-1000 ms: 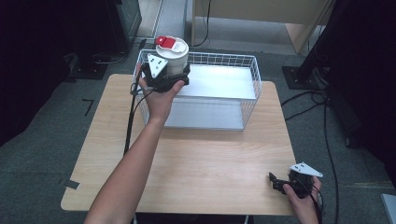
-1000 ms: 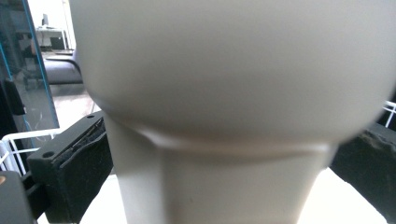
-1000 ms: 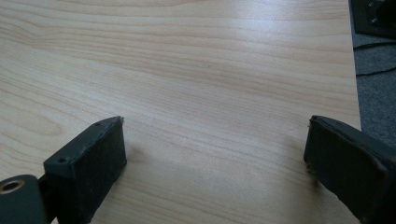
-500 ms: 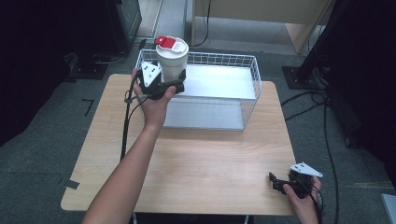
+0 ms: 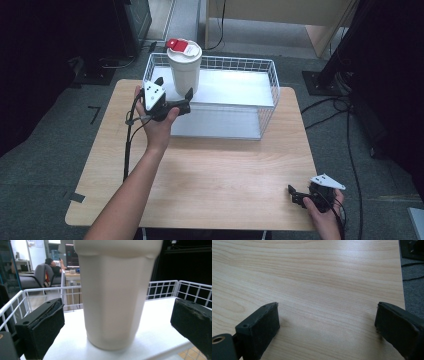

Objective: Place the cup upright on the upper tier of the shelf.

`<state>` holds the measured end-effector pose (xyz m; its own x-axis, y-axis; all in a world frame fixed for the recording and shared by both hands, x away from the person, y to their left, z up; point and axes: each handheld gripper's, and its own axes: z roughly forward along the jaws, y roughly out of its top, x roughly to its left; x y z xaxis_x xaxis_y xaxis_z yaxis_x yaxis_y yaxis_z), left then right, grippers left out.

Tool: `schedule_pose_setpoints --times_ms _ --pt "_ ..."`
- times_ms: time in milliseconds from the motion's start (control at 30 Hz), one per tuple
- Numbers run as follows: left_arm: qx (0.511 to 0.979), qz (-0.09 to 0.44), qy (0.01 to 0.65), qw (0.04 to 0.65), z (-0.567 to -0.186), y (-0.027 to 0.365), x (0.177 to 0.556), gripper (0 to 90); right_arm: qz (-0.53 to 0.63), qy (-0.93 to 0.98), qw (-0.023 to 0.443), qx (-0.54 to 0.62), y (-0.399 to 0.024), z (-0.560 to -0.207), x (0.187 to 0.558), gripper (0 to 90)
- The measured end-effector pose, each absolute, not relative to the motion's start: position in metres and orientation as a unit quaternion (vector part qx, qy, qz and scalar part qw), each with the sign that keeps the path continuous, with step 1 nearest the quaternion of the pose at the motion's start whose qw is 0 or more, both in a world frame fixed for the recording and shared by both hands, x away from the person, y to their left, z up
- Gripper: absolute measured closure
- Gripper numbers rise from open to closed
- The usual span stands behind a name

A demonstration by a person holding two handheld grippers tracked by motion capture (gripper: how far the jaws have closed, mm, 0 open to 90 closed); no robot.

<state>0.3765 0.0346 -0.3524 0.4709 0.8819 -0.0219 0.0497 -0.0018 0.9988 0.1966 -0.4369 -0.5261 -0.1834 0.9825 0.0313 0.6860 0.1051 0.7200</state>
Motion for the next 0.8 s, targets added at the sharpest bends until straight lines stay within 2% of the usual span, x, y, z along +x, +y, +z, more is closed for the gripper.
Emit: schedule_pose_setpoints --times_ms 433,800 --pt "0.626 0.366 0.347 0.595 -0.365 0.051 0.341 0.0 0.31 0.704 0.238 0.593 -0.437 -0.526 0.196 5.3" --pt "0.626 0.355 0.374 0.586 -0.394 0.08 0.322 0.0 0.31 0.705 0.239 0.591 -0.437 -0.526 0.197 5.3"
